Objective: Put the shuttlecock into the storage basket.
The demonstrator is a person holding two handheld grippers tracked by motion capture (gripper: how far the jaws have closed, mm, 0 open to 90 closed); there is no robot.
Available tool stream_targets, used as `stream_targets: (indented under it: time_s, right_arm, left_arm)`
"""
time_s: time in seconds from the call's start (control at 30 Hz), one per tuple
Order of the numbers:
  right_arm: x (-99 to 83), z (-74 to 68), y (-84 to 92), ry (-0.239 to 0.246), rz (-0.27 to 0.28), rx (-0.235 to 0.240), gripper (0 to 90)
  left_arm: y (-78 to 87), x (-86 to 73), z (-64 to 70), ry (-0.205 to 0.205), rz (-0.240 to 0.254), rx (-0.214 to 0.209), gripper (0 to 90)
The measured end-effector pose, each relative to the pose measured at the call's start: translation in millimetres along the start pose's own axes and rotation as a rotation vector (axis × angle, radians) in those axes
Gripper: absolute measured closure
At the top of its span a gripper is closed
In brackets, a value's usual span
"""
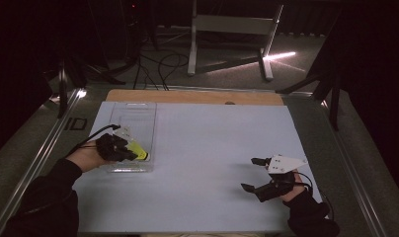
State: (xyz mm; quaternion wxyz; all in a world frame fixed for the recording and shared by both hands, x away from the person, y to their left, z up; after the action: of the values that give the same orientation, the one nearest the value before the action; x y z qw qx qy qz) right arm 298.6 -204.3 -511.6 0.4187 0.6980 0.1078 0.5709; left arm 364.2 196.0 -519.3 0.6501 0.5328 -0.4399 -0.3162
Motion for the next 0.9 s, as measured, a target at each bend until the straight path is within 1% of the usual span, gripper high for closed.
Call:
stream_targets:
  time_s: [0.03, 0.07, 0.1, 0.13, 0.17, 0.2, 0.27, 0.3, 0.33, 0.37, 0.4, 0.43, 0.53, 0.6, 0.7, 0.77, 0.8, 0.83, 0.87, 0.9]
  right_arm:
    - [0.0, -0.1, 0.0, -0.001, 0.001, 0.001, 8.8]
    - [0.0, -0.2, 0.1, -0.001, 0.0, 0.002, 8.8]
    - [-0.1, -0.2, 0.0, 0.0, -0.001, 0.002, 8.8]
    - [-0.3, -0.2, -0.1, -0.001, -0.002, 0.002, 8.8]
    - [-0.6, -0.4, -0.4, -0.003, -0.004, 0.006, 8.9]
    - [-0.8, -0.2, -0.9, -0.003, -0.005, 0.004, 8.9]
    - [-1.1, -0.6, -1.6, -0.003, -0.007, 0.007, 8.9]
    - [-1.2, -0.6, -1.6, -0.003, -0.009, 0.005, 8.9]
    - [-1.1, -0.7, -1.4, -0.003, -0.009, 0.005, 8.9]
    - [-1.0, -0.5, -1.2, -0.002, -0.008, 0.007, 8.9]
    - [-1.0, -0.4, -0.9, -0.001, -0.008, 0.006, 8.9]
    - [-0.9, -0.5, -0.7, -0.003, -0.008, 0.007, 8.9]
    - [-1.4, -0.6, -0.9, -0.005, -0.009, 0.009, 8.9]
    - [-1.6, -0.7, -0.9, -0.006, -0.01, 0.01, 8.9]
    - [-1.4, -0.7, -0.7, -0.006, -0.01, 0.01, 8.9]
    - [-1.0, -0.7, -0.3, -0.003, -0.011, 0.008, 8.9]
    - [-1.0, -0.8, -0.2, -0.004, -0.011, 0.007, 8.9]
    - [-1.0, -0.8, -0.1, -0.003, -0.011, 0.008, 8.9]
    - [-1.0, -0.7, -0.2, -0.004, -0.01, 0.008, 8.9]
    - [-1.1, -0.6, -0.1, -0.006, -0.011, 0.008, 8.9]
  left_arm:
    - [-1.3, 0.2, 0.7, -0.005, -0.007, -0.007, 89.6]
    - [-2.5, 0.8, 0.8, -0.009, -0.01, -0.004, 89.6]
    - [-3.4, 1.3, 1.4, -0.006, -0.014, -0.009, 89.6]
    - [-4.3, 1.6, 2.0, -0.015, -0.018, -0.011, 89.6]
    - [-5.0, 2.3, 2.0, -0.013, -0.016, -0.007, 89.6]
    - [-5.2, 2.5, 2.0, -0.012, -0.018, -0.013, 89.5]
    - [-4.4, 3.4, 0.1, 0.005, -0.01, -0.004, 87.6]
    - [-3.3, 4.2, -0.6, 0.017, 0.001, -0.001, 80.3]
    - [-1.9, 5.2, -2.4, 0.033, 0.011, 0.011, 73.2]
    - [-0.2, 5.9, -3.6, 0.044, 0.019, 0.016, 67.4]
    - [2.2, 6.8, -4.8, 0.056, 0.031, 0.024, 63.5]
    - [3.6, 7.4, -5.8, 0.067, 0.036, 0.028, 57.3]
    - [8.8, 8.5, -8.5, 0.084, 0.046, 0.04, 42.9]
    - [12.3, 10.5, -9.1, 0.101, 0.067, 0.038, 35.1]
    - [15.6, 12.3, -8.9, 0.112, 0.072, 0.043, 27.4]
    - [16.7, 14.4, -8.2, 0.119, 0.079, 0.047, 20.6]
    - [17.2, 15.3, -8.1, 0.12, 0.084, 0.055, 19.5]
    - [17.8, 16.1, -7.8, 0.125, 0.085, 0.052, 17.6]
    - [18.3, 16.7, -7.1, 0.123, 0.085, 0.04, 14.7]
    - [19.4, 18.0, -7.4, 0.132, 0.095, 0.041, 10.8]
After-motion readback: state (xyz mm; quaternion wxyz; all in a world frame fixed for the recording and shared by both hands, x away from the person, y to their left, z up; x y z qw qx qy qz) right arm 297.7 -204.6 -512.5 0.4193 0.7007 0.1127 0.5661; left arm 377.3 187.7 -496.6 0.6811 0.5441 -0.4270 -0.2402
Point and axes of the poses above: each handheld gripper's, and its own axes: y roughly backward along the jaws, x roughly out of its top, z roughly to its right, the point moved 8 cm from there along -y, roughly forward along the jaws, and after that the axes turned 13 degrees about -z, right-handed, at the moved point
